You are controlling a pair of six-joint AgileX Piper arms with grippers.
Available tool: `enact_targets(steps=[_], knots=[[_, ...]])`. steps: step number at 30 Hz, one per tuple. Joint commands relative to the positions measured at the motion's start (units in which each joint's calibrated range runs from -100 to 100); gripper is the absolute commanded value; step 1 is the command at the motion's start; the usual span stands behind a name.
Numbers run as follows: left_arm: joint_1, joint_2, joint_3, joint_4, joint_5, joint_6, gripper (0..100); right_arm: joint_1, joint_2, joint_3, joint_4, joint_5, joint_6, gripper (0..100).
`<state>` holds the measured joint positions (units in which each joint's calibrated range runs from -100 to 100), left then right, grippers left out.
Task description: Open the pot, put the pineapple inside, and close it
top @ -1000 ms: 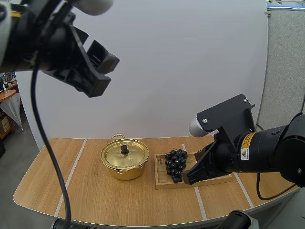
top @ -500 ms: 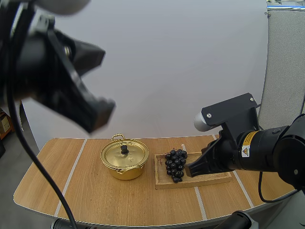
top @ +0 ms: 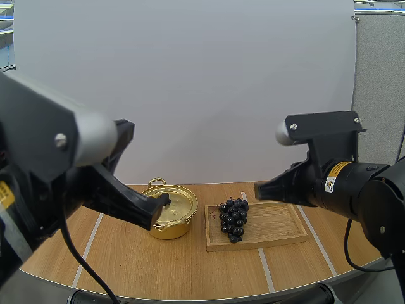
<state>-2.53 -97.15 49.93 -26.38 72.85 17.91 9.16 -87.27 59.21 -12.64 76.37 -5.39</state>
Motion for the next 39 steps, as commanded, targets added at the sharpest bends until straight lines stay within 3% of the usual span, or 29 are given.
enact_targets(steps=[1, 7, 11, 14, 29, 34, 39], knots=[[-0.09, -2.85, 3.67, 0.75, -13.16, -2.88, 0, -4.5, -5.71, -0.82, -0.06, -12.52, 2.97, 0], [0.5, -2.85, 6.27, 7.26, -19.76, -7.81, 0, -5.65, -12.73, -0.69, 0.08, -29.9, 2.97, 0], [1.64, -2.85, 10.05, 12.82, -28.0, -14.96, 0, -5.89, -12.73, -0.25, 1.21, -34.46, 2.87, 0], [2.23, -2.85, 13.59, 13.18, -33.49, -17.79, 0, -5.96, -12.73, 1.53, 2.42, -38.6, 2.87, 0], [2.32, -2.85, 35.82, 15.07, -47.6, -18.14, 0, -5.96, -12.73, 31.23, 2.98, -63.64, 2.87, 0], [2.32, -2.85, 45.42, 16.37, -63.41, -18.14, 0, -5.96, -12.73, 37.27, 2.98, -65.1, 2.87, 0], [2.32, -2.85, 50.07, 16.37, -64.64, -18.14, 0, -5.96, -12.73, 40.79, 4.97, -65.1, 2.87, 0]])
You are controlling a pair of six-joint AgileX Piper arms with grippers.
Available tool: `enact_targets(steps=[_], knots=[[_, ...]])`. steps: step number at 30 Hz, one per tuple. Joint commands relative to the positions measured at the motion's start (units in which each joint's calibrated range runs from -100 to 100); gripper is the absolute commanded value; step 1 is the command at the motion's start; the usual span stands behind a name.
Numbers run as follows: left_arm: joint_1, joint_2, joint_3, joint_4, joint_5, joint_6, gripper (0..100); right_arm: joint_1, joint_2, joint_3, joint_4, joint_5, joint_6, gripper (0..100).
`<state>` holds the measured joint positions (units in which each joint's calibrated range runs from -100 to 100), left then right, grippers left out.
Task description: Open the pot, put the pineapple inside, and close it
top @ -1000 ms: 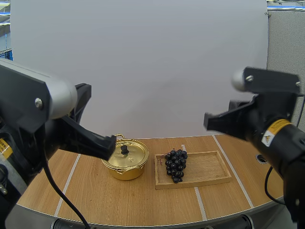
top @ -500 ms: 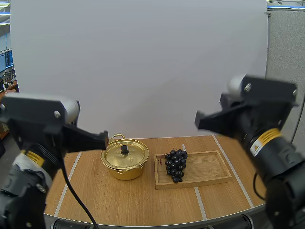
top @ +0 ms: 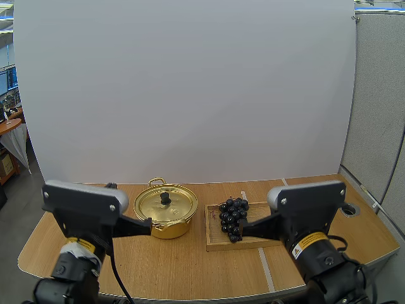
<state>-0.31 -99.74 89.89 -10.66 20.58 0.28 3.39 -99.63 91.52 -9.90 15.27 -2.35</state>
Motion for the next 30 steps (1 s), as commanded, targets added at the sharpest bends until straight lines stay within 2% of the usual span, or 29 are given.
enact_targets(steps=[1, 5, 9, 14, 17, 20, 23, 30], knots=[[0.18, -0.26, 10.11, 0.66, -9.64, -0.52, 0, -0.19, -0.37, 8.48, 2.86, -3.99, -0.17, 0], [0.94, -0.26, 10.11, 0.66, -12.92, -2.06, 0, -1.09, -0.37, 8.48, 6.63, -0.73, -0.17, 0], [0.92, -0.26, 10.11, 0.66, -7.62, -6.43, 0, -1.78, -0.37, 8.48, 9.27, 4.23, -0.17, 0], [0.92, -0.26, 10.11, 0.66, 0.46, -6.48, 0, -1.96, -0.37, 8.48, 9.27, 16.35, -0.46, 0], [0.92, -0.26, 10.11, 1.83, 4.99, -6.71, 0, -2.14, -0.37, 8.48, 9.27, 16.35, -3.08, 0], [0.92, -0.26, 10.11, 4.72, 8.57, -10.25, 0, -2.39, -0.37, 8.48, 9.27, 16.35, -5.97, 0], [0.92, -0.26, 10.11, 5.14, 8.71, -12.14, 0, -2.39, -0.37, 8.48, 9.27, 16.35, -5.97, 0], [0.92, -0.26, 10.11, 5.37, 9.26, -10.66, 0, -2.41, -0.37, 8.48, 9.27, 16.35, -5.62, 0]])
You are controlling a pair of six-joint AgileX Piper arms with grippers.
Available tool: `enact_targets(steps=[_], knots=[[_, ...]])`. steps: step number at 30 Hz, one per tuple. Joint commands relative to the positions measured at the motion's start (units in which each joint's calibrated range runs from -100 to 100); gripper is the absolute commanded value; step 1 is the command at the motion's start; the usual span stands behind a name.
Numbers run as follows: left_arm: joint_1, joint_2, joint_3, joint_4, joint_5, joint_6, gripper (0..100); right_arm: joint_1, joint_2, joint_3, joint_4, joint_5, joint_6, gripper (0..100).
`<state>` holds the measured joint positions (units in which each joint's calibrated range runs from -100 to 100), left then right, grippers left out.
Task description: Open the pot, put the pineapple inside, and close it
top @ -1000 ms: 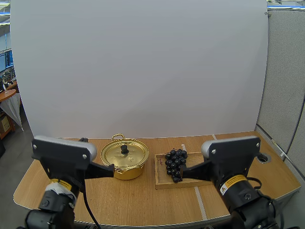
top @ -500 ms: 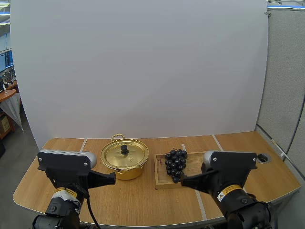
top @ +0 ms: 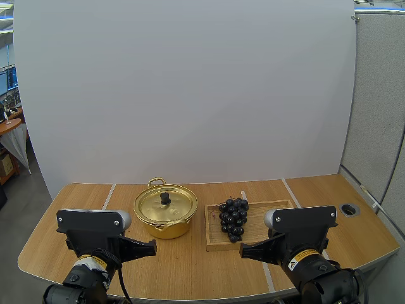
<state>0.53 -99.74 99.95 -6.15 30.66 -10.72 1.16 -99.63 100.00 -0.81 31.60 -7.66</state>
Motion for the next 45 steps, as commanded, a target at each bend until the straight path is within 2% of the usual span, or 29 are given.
enact_targets(steps=[1, 45], knots=[[0.08, -0.26, 0.05, 0.86, -1.21, 0.34, 0, -0.18, -0.37, 0.0, 0.17, 0.01, -0.31, 0], [0.08, -0.26, 0.05, 0.86, -1.38, 0.34, 0, -0.18, -0.37, 0.0, 0.17, -0.36, -0.31, 0]])
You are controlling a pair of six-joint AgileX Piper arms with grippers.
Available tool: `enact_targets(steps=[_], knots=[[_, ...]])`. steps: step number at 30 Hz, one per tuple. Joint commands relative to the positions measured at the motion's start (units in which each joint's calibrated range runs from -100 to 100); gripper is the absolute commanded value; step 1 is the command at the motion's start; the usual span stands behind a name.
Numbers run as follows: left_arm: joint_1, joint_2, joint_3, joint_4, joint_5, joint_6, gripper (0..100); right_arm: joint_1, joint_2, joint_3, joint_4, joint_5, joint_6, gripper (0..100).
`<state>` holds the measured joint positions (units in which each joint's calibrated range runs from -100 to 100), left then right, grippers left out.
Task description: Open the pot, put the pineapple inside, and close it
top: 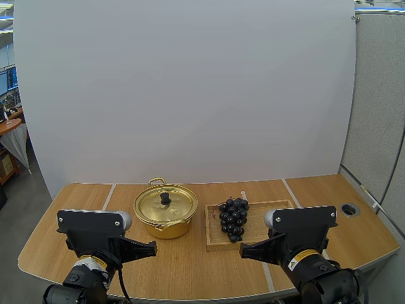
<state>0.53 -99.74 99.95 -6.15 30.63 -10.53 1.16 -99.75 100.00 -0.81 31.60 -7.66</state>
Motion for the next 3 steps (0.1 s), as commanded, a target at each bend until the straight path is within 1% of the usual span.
enact_targets(steps=[1, 3], knots=[[0.08, -0.26, 0.05, 0.86, -1.36, 0.15, 0, -0.18, -0.25, 0.0, 0.17, -0.36, -0.31, 0], [0.08, -0.26, 0.05, 0.86, -1.36, 0.15, 0, -0.18, -0.25, 0.0, 0.17, -0.36, -0.31, 0]])
